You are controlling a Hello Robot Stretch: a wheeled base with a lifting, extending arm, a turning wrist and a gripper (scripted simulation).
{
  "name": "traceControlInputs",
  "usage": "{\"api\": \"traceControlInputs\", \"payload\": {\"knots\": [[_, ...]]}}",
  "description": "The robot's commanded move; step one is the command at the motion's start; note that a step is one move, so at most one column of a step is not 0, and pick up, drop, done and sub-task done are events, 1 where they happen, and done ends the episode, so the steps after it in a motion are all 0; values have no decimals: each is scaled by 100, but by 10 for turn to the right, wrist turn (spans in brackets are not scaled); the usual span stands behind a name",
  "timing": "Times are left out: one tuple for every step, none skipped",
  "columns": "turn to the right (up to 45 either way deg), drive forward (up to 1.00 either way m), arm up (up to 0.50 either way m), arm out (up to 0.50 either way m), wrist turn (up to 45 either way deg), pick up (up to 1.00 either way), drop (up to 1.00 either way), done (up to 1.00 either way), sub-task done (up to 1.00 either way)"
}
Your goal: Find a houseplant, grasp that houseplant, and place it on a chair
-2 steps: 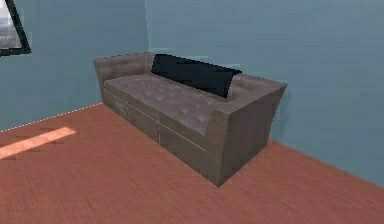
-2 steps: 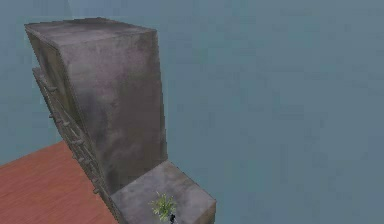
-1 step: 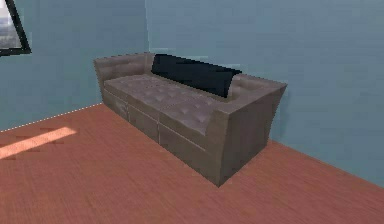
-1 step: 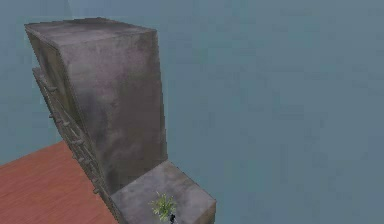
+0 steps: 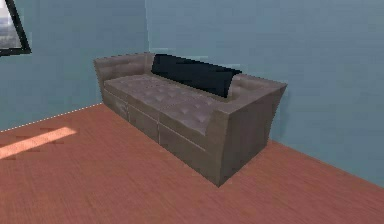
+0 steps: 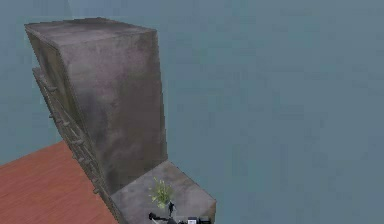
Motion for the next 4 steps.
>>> {"api": "traceControlInputs", "payload": {"knots": [[0, 0, 50, 0, 0, 0, 0, 0, 0], [0, 0, 10, 0, 0, 0, 0, 0, 0], [0, 0, 0, 0, -450, 0, 0, 0, 0], [0, 0, 0, 0, -450, 0, 0, 0, 0]]}}
